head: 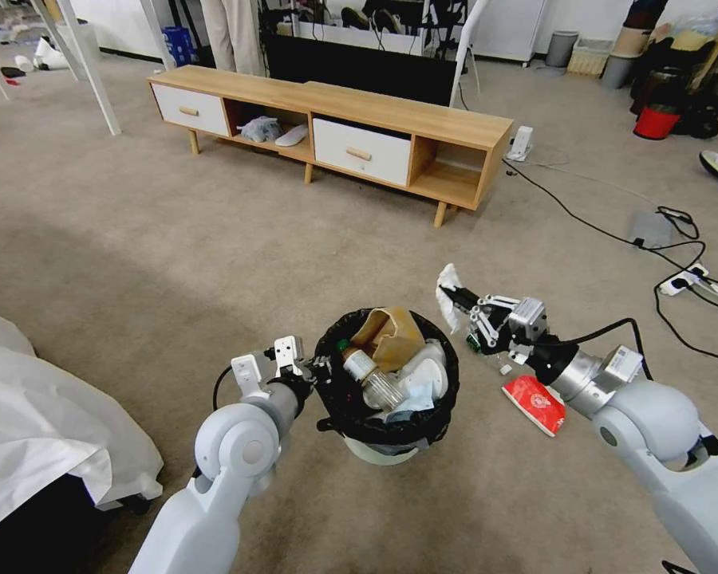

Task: Pick up the trash bin and place the garbage on the floor into it.

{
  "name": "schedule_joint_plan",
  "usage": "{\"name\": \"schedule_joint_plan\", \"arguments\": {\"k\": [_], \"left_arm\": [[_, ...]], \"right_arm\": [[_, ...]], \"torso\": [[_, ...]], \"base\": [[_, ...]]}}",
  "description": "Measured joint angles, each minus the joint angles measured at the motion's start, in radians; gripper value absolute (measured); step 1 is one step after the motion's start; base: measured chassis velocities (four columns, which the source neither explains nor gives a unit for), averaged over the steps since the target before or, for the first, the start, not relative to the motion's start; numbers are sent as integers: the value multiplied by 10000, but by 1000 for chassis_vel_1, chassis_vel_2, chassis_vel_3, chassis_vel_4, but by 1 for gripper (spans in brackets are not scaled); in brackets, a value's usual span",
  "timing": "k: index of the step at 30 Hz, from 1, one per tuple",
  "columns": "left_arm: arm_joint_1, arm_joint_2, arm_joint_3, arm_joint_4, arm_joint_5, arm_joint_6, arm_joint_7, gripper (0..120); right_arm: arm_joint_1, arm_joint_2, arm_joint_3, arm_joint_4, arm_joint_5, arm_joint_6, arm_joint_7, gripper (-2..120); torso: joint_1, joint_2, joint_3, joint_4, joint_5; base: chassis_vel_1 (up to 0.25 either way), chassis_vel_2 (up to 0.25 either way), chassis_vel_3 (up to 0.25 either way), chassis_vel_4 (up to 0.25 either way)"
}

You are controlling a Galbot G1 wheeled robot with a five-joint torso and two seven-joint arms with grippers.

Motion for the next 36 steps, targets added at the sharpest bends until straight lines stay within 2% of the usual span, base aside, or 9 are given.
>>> {"name": "schedule_joint_plan", "arguments": {"k": [5, 16, 33, 35, 36], "left_arm": [[-47, -38, 63, 39, -60, -23, -2, 4], [-29, -86, -9, 34, -50, -39, 12, 4], [-42, -273, 16, 112, 45, -54, 32, 4], [-47, -274, 12, 118, 47, -55, 33, 4], [-50, -274, 9, 119, 47, -55, 34, 4]], "right_arm": [[320, -476, -865, -184, 46, 31, -313, 0], [551, -780, -1709, -464, 22, 21, -351, 0], [624, -705, -2042, -818, -40, 60, -146, 0], [636, -682, -2073, -834, -64, 61, -58, 4], [662, -667, -2099, -843, -75, 61, -3, 10]], "torso": [[0, 0, 0, 0, 0], [0, 0, 0, 0, 0], [0, 0, 0, 0, 0], [0, 0, 0, 0, 0], [0, 0, 0, 0, 0]], "base": [[0, 0, 0, 0], [0, 0, 0, 0], [0, 0, 0, 0], [0, 0, 0, 0], [0, 0, 0, 0]]}}
